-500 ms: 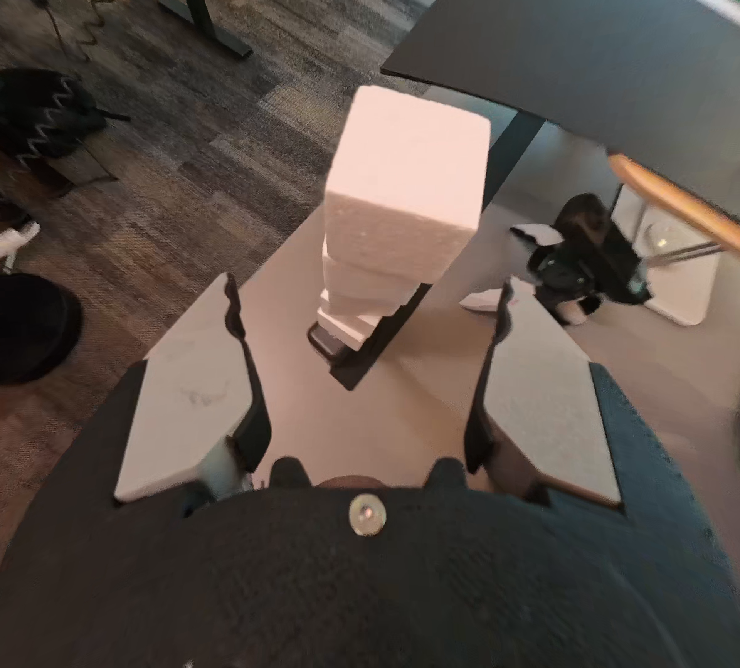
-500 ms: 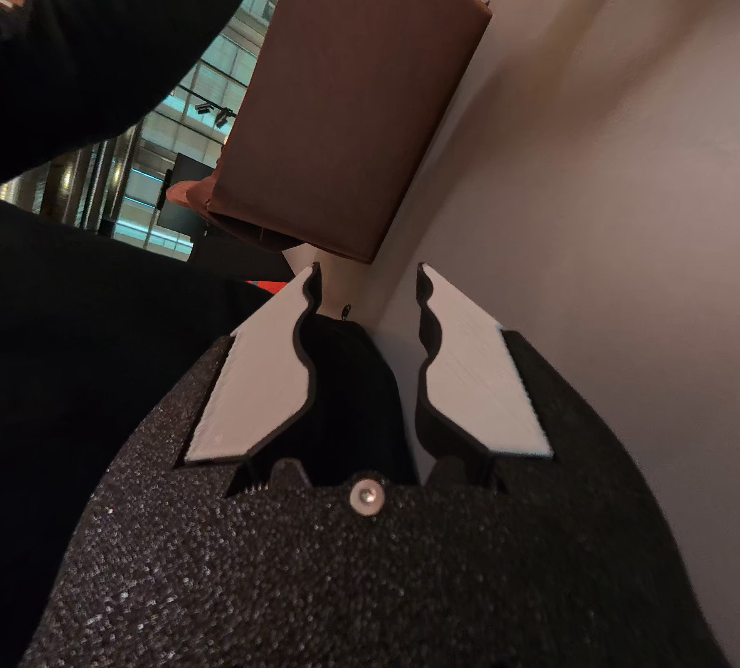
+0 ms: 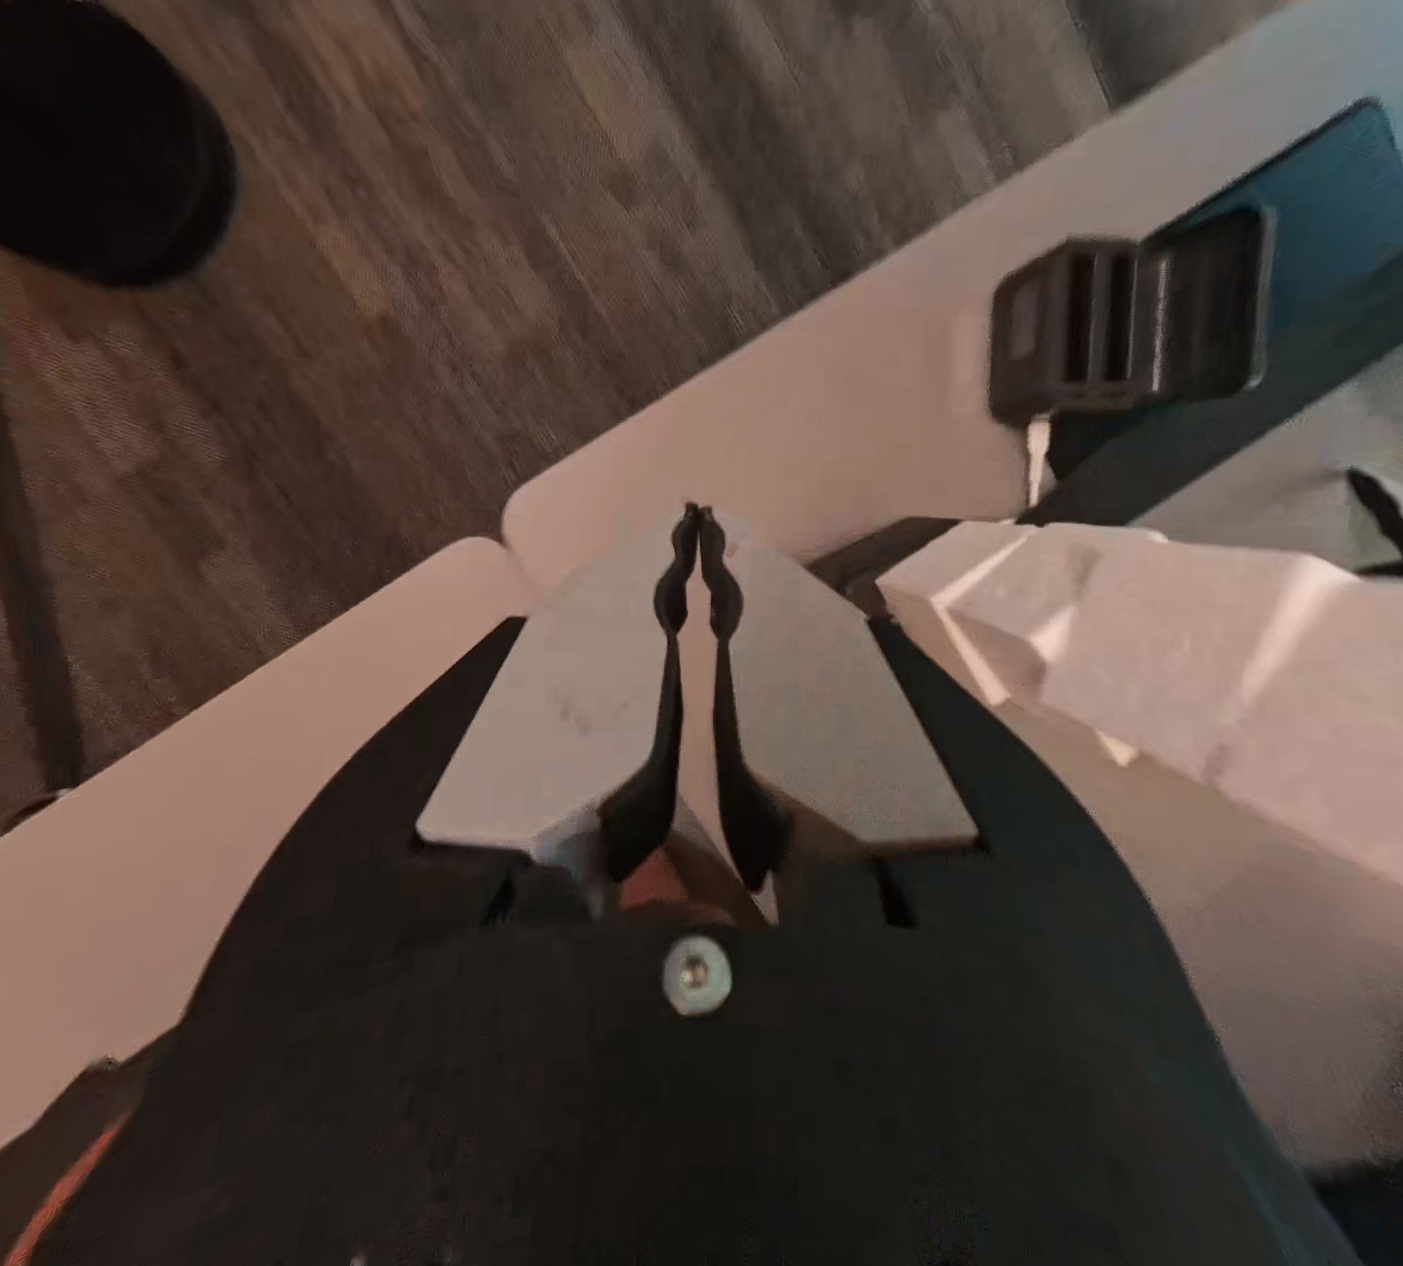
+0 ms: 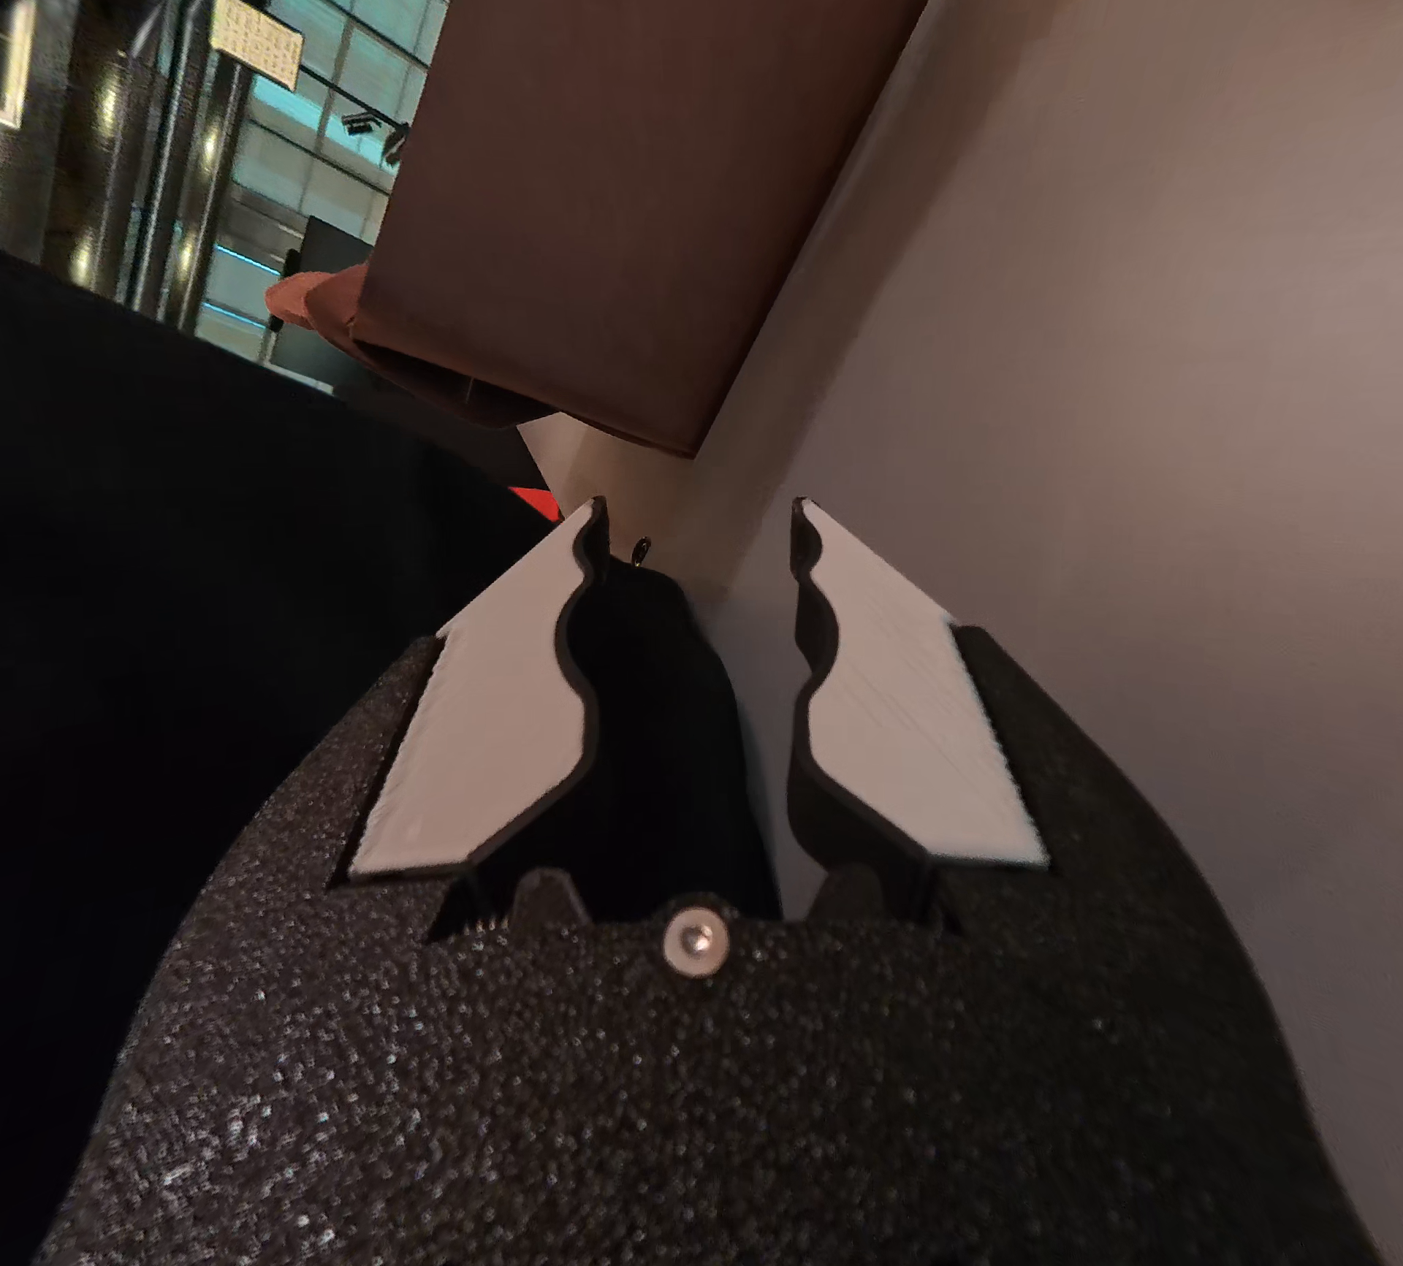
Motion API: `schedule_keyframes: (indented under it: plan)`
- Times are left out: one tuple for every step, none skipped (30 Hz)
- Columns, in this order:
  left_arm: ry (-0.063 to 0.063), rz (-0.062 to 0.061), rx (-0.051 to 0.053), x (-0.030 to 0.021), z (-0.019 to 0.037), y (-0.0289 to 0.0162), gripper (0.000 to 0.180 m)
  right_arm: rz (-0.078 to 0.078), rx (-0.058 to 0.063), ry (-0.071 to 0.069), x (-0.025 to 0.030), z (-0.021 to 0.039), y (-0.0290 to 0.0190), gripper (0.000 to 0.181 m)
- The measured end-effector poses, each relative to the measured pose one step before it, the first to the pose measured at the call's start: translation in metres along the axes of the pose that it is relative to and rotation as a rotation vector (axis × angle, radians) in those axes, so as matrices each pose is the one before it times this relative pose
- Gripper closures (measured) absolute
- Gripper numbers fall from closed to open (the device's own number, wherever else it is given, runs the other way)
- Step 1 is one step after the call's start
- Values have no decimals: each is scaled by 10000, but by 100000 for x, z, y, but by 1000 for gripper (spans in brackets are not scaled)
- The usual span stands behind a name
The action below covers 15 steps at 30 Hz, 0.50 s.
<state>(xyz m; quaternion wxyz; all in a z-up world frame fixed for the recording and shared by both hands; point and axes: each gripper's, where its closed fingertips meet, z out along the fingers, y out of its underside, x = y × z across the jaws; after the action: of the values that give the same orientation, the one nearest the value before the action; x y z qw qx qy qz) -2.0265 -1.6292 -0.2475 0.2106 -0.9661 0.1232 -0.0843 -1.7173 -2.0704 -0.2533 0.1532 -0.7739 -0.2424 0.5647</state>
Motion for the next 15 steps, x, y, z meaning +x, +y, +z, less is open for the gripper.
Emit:
schedule_keyframes:
  plan:
    - [386,18,-426,147,1537,55,180,-10,-21,37,-173,-20,141,133]
    - [358,109,-213,319,1260,-128,180,-9,-24,65,-128,-62,198,133]
    - [460,163,-54,779,1108,-223,180,-3,-9,92,-64,-108,223,134]
    - [606,216,-56,1286,1023,-69,180,17,24,88,-40,-111,207,134]
    - [869,376,-295,2003,1007,447,180,41,60,53,-43,-103,150,135]
    - [1084,569,-617,2600,1009,1070,180,71,83,7,-38,-60,77,135]
    - [743,818,-765,2379,1000,1373,180,88,86,-38,-34,-19,2,136]
    - [204,1101,-742,1809,817,1309,180,72,71,-58,-32,28,-84,136]
    - [143,1292,-472,1982,452,863,180,21,40,-48,-54,50,-157,137]
    - [144,1211,165,2080,14,-74,180,-60,7,-33,-109,56,-214,137]
    - [-330,748,371,989,-392,-486,180,-136,-17,-27,-149,62,-248,137]
    - [-692,148,109,-187,-721,-206,180,-160,-46,2,-98,80,-218,138]
    - [-517,-275,-41,-347,-900,28,180,-145,-66,36,-18,108,-181,137]
    - [-460,-389,22,-378,-1015,41,180,-121,-75,79,77,121,-126,137]
    - [-504,-285,71,-339,-1149,44,180,-94,-90,148,221,111,-75,138]
